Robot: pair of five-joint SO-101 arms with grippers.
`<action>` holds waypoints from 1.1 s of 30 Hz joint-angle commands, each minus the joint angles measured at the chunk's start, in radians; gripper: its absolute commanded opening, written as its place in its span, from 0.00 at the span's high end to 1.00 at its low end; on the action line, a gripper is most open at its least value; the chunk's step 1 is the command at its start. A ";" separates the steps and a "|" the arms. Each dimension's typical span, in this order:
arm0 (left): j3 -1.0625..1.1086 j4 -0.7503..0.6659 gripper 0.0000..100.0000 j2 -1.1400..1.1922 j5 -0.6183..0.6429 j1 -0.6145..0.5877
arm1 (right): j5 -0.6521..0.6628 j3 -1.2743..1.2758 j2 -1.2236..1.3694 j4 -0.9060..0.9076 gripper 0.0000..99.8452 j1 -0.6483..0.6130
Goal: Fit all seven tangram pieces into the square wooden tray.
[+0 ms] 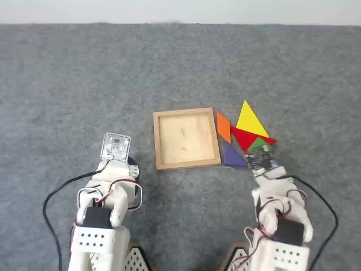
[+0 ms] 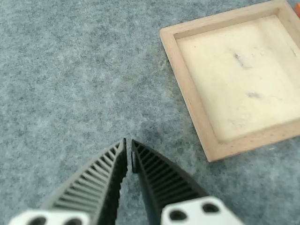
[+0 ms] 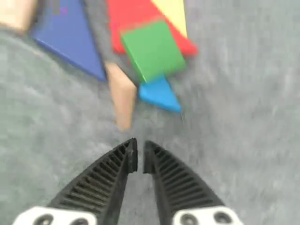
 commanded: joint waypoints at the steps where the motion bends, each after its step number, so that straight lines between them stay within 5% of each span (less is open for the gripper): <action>1: -0.008 0.002 0.98 -0.012 0.006 -0.005 | -0.035 -0.206 0.031 0.004 0.87 -0.091; 21: -0.008 0.002 0.98 -0.012 0.006 -0.005 | -0.112 -1.119 1.655 -0.177 0.86 -0.236; 28: -0.008 0.002 0.98 -0.012 0.006 -0.005 | -0.124 -1.297 1.929 -0.182 0.86 -0.240; 33: -0.008 0.002 0.98 -0.012 0.006 -0.005 | -0.121 -1.318 1.972 -0.177 0.74 -0.260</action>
